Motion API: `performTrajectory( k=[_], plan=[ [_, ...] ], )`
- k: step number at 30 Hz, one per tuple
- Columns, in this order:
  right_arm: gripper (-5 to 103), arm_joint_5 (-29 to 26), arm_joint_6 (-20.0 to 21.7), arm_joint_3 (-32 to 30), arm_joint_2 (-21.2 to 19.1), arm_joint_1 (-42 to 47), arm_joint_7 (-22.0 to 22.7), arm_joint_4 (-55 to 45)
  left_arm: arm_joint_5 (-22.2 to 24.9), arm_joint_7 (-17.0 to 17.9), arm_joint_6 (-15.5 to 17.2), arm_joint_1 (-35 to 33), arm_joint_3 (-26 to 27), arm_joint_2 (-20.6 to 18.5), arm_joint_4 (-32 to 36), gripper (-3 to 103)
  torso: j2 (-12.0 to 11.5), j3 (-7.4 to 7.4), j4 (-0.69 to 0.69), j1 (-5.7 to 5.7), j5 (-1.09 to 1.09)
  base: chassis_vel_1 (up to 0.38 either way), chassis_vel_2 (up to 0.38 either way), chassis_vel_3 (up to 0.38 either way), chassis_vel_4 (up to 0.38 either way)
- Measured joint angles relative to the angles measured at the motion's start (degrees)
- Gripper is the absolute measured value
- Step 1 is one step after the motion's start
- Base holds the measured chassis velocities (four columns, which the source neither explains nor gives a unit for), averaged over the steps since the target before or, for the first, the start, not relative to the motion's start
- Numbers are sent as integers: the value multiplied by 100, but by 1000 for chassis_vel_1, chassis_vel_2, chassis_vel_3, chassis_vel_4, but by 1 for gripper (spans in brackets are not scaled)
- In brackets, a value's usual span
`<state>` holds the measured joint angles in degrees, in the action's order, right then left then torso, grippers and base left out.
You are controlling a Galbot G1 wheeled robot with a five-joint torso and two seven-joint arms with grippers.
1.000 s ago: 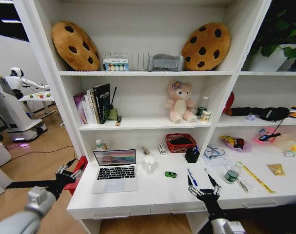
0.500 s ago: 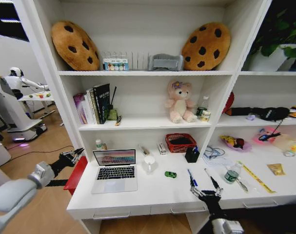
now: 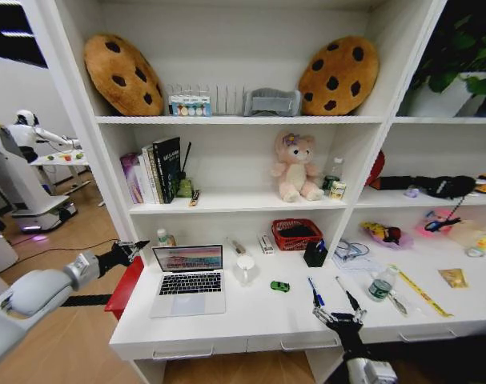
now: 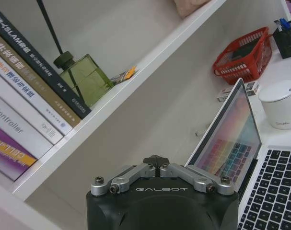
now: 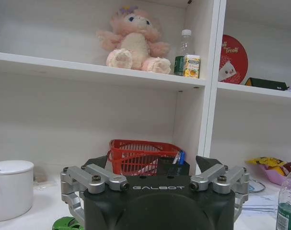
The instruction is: Organize the objects on the table.
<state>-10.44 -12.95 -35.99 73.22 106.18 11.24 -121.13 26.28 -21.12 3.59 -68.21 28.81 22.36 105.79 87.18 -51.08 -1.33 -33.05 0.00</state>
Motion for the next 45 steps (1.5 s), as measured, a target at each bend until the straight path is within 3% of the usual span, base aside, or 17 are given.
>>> performTrajectory(
  k=[2, 5, 12, 26, 30, 35, 41, 43, 45],
  plan=[
    [100, 5, -3, -2, 20, -10, 4, 38, -118, -144, -59, 602, -558, 111, -203, 0, 0, 0, 1, 0, 1, 0, 0, 0, 0],
    [100, 6, -6, -6, 29, -14, 6, 54, -161, -213, -87, 868, -828, 191, -317, 0, 0, 0, 1, 0, -2, 0, 0, 0, 0],
    [100, 6, -63, -71, 72, -20, 33, 146, -393, -641, -202, 2269, -2319, 628, -779, 0, 0, 0, -1, 0, 1, 0, 0, 0, 0],
    [100, 41, -210, -149, 204, 94, 81, 218, -545, -1142, -402, 3694, -3663, 964, -1193, 0, 0, 0, 0, 0, 0, 0, 0, 0, 0],
    [100, 24, -229, -181, 207, 105, 95, 213, -782, -1267, -580, 3838, -3860, 945, -1272, 0, 0, 0, 2, 0, 0, 0, 0, 0, 0],
    [100, 21, -274, -188, 272, 146, 102, 227, -1361, -1768, -949, 4024, -3953, 941, -1462, 0, 1, 1, 1, 0, 0, 0, 0, 0, 0],
    [100, 28, -330, -192, 287, 184, 101, 266, -1388, -2233, -1111, 4058, -3931, 770, -1442, 0, 1, 1, 0, 0, 0, 0, 0, 0, 0],
    [100, 29, -331, -191, 277, 151, 101, 271, -1450, -2599, -1170, 3806, -3727, 536, -1287, 0, 1, 1, 0, 0, 0, 0, 0, 0, 0],
    [100, 27, -325, -185, 266, 135, 104, 273, -1468, -2722, -1179, 3638, -3593, 435, -1195, 0, 0, 0, 3, 0, -2, 0, 0, 0, 0]
  ],
)
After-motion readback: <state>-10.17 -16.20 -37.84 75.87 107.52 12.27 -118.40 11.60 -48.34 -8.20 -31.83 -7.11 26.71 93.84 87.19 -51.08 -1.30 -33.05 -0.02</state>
